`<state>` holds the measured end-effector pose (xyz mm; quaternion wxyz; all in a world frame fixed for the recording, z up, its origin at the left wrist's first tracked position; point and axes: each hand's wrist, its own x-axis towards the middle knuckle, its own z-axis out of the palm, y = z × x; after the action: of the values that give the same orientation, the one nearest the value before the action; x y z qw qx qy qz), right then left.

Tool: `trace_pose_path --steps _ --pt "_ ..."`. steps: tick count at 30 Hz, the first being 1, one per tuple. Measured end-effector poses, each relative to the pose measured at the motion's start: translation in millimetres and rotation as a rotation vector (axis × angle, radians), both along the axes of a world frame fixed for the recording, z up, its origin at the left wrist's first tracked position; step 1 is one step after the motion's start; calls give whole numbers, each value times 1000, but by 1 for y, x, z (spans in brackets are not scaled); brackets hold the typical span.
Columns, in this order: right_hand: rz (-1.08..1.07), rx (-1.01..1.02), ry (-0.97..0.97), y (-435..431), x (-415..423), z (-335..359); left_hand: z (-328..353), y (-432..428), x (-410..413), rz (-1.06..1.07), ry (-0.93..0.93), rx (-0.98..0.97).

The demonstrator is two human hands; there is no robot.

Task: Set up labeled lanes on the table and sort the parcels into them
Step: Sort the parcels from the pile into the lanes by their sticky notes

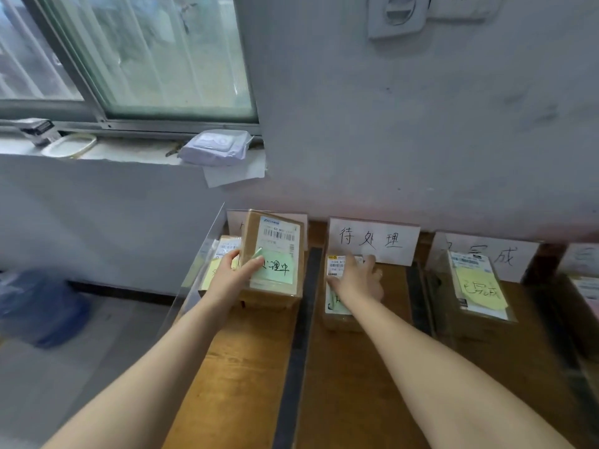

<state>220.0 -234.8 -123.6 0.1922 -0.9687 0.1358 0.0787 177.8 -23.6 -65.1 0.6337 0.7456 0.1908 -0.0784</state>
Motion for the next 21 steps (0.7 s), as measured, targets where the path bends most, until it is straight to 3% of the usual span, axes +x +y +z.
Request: trace_pose_path --steps 7,11,15,18,21 --pt "-59 95 41 11 5 -6 -8 17 10 -99 14 -39" --pt "-28 -9 25 14 -1 2 -4 28 10 -165 12 -51" --pt "-22 -79 -171 20 -7 22 0 35 -1 -188 41 -68" --pt "47 163 -385 34 -7 46 8 40 -9 -184 32 -116" --pt "139 579 -251 59 -8 70 16 47 -15 -173 25 -160"
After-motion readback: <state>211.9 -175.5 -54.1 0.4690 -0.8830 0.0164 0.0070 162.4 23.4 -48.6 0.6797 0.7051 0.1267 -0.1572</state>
